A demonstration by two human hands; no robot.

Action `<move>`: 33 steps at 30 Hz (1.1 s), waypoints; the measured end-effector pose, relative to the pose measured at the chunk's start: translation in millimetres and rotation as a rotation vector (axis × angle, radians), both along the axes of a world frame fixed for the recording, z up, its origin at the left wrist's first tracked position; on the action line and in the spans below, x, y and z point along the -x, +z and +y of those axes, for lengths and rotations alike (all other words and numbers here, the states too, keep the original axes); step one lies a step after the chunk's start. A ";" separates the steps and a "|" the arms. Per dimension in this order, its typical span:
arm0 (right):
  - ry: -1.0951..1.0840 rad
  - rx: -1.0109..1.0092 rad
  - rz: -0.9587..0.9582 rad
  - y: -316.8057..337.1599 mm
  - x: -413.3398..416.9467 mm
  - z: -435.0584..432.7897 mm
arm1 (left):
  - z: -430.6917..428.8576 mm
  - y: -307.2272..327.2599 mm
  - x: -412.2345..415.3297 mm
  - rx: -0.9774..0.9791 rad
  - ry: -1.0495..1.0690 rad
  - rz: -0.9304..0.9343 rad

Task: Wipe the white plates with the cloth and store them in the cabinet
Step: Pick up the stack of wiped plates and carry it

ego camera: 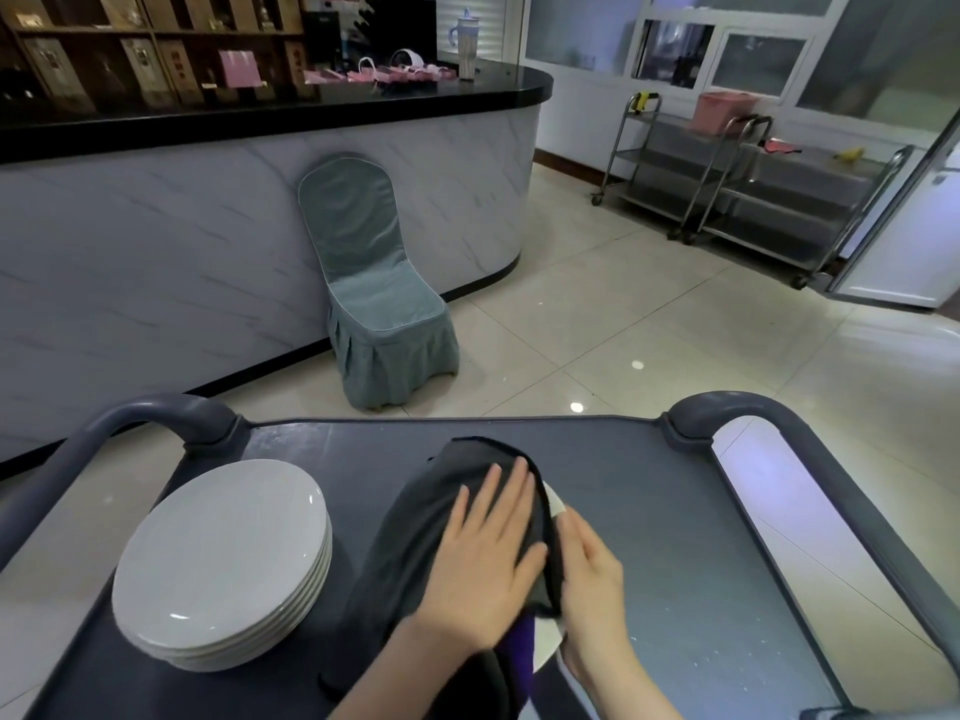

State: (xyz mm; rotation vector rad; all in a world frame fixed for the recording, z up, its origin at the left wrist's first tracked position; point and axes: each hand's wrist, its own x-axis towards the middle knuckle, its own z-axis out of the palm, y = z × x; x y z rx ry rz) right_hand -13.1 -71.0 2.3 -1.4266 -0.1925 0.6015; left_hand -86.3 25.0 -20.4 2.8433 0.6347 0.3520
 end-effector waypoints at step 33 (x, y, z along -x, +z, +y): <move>0.428 0.033 -0.592 70.0 -57.9 10.2 | 63.5 48.5 25.7 0.859 0.379 -0.542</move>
